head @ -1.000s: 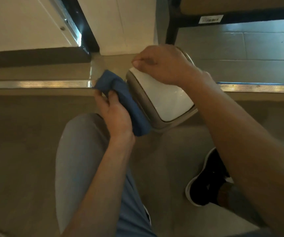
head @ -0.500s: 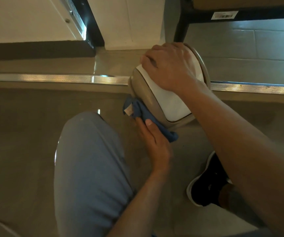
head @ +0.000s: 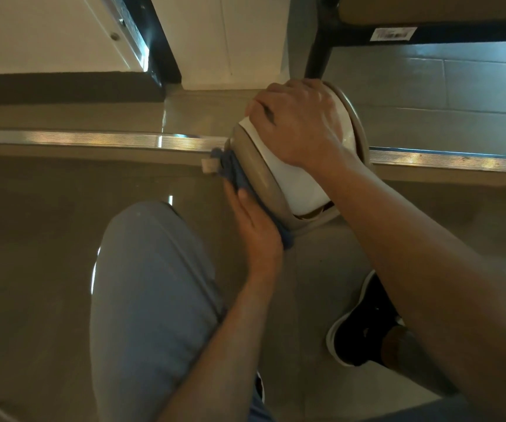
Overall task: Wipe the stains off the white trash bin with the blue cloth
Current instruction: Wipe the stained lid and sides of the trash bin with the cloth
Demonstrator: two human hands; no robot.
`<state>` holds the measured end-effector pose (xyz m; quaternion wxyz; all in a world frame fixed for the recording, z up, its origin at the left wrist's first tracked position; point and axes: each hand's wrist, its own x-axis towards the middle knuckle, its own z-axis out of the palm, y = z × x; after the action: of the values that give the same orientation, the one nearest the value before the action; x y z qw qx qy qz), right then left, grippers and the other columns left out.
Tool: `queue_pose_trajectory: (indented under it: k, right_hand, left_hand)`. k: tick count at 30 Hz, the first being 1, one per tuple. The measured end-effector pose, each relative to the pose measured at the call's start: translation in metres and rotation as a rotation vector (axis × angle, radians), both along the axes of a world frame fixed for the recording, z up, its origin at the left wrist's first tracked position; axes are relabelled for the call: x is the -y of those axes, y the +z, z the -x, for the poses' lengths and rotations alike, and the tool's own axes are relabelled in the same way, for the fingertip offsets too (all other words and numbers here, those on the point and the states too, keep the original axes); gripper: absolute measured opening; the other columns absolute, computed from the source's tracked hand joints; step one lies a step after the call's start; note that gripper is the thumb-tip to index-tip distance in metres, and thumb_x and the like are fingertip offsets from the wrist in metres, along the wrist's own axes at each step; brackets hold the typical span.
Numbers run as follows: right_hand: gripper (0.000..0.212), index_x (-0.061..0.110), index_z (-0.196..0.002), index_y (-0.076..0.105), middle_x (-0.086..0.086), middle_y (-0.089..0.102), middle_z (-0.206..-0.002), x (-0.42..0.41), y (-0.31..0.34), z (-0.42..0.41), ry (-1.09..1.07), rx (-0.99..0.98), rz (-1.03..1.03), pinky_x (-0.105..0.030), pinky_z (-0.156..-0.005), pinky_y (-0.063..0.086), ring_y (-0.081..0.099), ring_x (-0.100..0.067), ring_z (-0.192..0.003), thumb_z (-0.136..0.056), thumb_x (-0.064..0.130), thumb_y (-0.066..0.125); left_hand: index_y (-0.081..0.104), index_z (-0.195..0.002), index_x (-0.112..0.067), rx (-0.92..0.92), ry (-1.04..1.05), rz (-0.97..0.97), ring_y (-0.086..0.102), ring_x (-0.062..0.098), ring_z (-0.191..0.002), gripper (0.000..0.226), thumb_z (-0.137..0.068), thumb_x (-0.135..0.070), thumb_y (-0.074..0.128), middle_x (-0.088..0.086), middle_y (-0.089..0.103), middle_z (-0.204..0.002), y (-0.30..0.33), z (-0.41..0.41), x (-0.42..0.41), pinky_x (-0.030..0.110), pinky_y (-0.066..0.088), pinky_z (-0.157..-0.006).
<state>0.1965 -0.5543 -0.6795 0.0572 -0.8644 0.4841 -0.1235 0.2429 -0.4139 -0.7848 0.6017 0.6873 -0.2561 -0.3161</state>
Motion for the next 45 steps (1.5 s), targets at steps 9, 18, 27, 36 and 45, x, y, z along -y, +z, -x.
queue_pose_trajectory:
  k: [9, 18, 27, 36, 45]
  right_hand:
    - [0.046, 0.024, -0.104, 0.071, 0.004, 0.070, -0.103, 0.001, -0.004, 0.001, 0.005, 0.038, 0.000, -0.038, -0.107, 0.033, 0.062, -0.018, -0.100, -0.102, 0.041, 0.029]
    - [0.041, 0.023, -0.102, 0.069, 0.004, 0.067, -0.098, 0.003, -0.005, -0.002, -0.011, 0.103, 0.028, -0.038, -0.102, 0.039, 0.062, -0.016, -0.091, -0.101, 0.041, 0.032]
    - [0.030, 0.019, -0.102, 0.064, 0.001, 0.062, -0.101, 0.003, -0.006, 0.002, 0.002, 0.208, 0.046, -0.035, -0.095, 0.044, 0.061, -0.015, -0.090, -0.101, 0.039, 0.041]
    - [0.023, 0.011, -0.103, 0.055, 0.003, 0.053, -0.096, 0.007, -0.008, 0.007, -0.002, 0.352, 0.006, -0.038, -0.074, 0.050, 0.052, -0.011, -0.081, -0.102, 0.030, 0.041]
    - [0.008, 0.011, -0.099, 0.053, 0.000, 0.056, -0.094, 0.009, -0.008, 0.008, -0.016, 0.414, -0.042, -0.044, -0.076, 0.052, 0.057, -0.017, -0.082, -0.100, 0.015, 0.046]
  left_hand:
    - [0.048, -0.147, -0.012, -0.107, -0.104, -0.076, 0.053, 0.016, -0.131, 0.044, -0.106, -0.019, 0.033, 0.003, 0.057, -0.144, 0.023, -0.059, 0.064, 0.037, 0.038, -0.117]
    - [0.028, -0.159, -0.025, -0.219, -0.058, -0.015, 0.035, 0.009, -0.147, 0.049, -0.111, -0.036, 0.029, -0.005, 0.036, -0.162, 0.032, -0.021, 0.020, 0.037, 0.028, -0.124]
    - [0.078, -0.107, -0.022, -0.296, -0.260, -0.103, 0.069, 0.024, -0.112, 0.062, -0.093, -0.068, 0.037, 0.007, 0.076, -0.111, 0.057, -0.079, 0.094, 0.048, 0.050, -0.106]
    - [0.075, -0.111, -0.016, -0.028, -0.321, 0.063, 0.066, 0.017, -0.112, 0.048, -0.104, -0.042, 0.035, 0.004, 0.073, -0.114, 0.079, -0.065, 0.077, 0.044, 0.049, -0.105]
    - [0.068, -0.116, -0.024, 0.090, -0.408, 0.037, 0.057, -0.004, -0.111, 0.033, -0.110, -0.032, 0.036, -0.007, 0.064, -0.119, 0.093, -0.060, 0.049, 0.013, 0.043, -0.097]
